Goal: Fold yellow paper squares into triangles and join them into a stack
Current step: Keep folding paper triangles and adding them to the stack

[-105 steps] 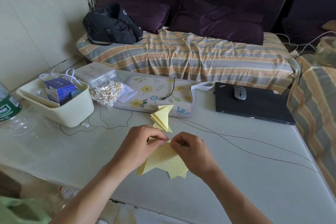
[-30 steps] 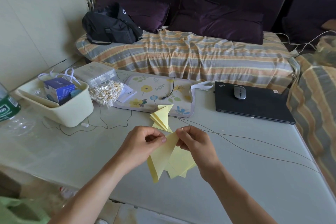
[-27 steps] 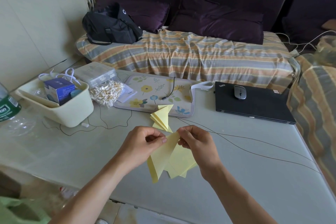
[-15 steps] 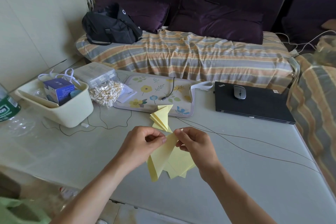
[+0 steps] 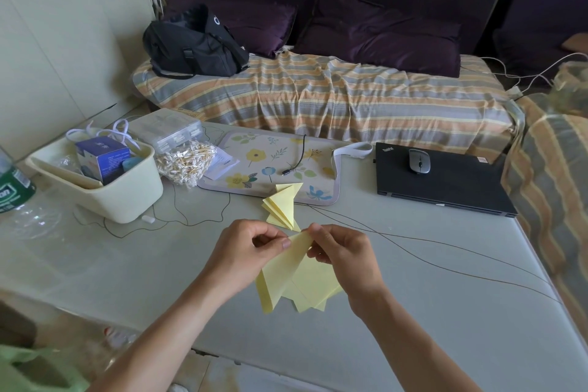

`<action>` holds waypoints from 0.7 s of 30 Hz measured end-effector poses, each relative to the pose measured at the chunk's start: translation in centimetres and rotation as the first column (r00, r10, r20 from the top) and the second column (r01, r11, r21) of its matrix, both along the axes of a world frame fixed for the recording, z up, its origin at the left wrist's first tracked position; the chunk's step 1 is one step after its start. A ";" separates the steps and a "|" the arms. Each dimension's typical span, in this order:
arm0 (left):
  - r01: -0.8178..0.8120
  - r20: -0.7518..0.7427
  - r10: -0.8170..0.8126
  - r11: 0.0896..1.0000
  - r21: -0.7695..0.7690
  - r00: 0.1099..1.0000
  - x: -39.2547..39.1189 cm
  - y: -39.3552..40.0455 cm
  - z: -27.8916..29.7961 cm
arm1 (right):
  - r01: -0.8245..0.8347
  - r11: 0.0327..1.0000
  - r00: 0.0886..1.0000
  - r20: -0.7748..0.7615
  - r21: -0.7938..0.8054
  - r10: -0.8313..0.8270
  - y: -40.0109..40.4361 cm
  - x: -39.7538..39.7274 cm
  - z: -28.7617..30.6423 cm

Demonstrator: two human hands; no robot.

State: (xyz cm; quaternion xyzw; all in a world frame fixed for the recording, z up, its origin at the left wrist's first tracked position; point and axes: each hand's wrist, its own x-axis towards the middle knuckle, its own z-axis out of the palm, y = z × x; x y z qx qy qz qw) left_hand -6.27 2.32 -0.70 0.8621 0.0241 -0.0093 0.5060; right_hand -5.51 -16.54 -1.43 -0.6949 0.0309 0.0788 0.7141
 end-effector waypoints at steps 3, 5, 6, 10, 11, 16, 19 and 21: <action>0.002 0.001 -0.002 1.000 0.010 1.000 0.0 0.0 -0.1 | 0.005 1.000 1.000 -0.015 0.010 -0.005 0.0 0.0 0.1; 0.003 0.004 -0.003 1.000 0.021 1.000 0.0 0.0 -0.2 | 0.006 1.000 1.000 -0.011 0.008 -0.006 0.1 0.0 0.1; 0.003 0.008 -0.003 1.000 0.029 1.000 0.0 0.0 -0.2 | 0.007 1.000 1.000 -0.008 0.005 -0.007 0.1 0.0 0.0; -0.009 0.030 0.008 0.999 0.049 1.000 0.0 0.0 0.0 | -0.006 1.000 1.000 0.010 0.007 0.006 0.1 -0.1 -0.1; -0.012 0.035 0.010 0.999 0.048 0.999 0.0 0.0 0.0 | -0.017 1.000 1.000 0.008 0.014 0.017 0.1 -0.1 -0.1; -0.025 0.057 0.023 0.999 0.021 0.998 -0.2 -0.1 0.3 | -0.094 0.995 0.995 -0.020 0.016 0.094 0.0 0.1 -0.4; 0.011 0.053 -0.011 1.000 0.012 0.999 -0.3 -0.1 0.4 | -0.041 0.999 0.999 -0.011 -0.022 0.041 -0.1 0.2 -0.5; 0.044 0.063 -0.045 0.999 0.016 0.997 -0.3 0.0 0.4 | -0.006 0.999 1.000 -0.012 -0.046 0.006 -0.2 0.3 -0.5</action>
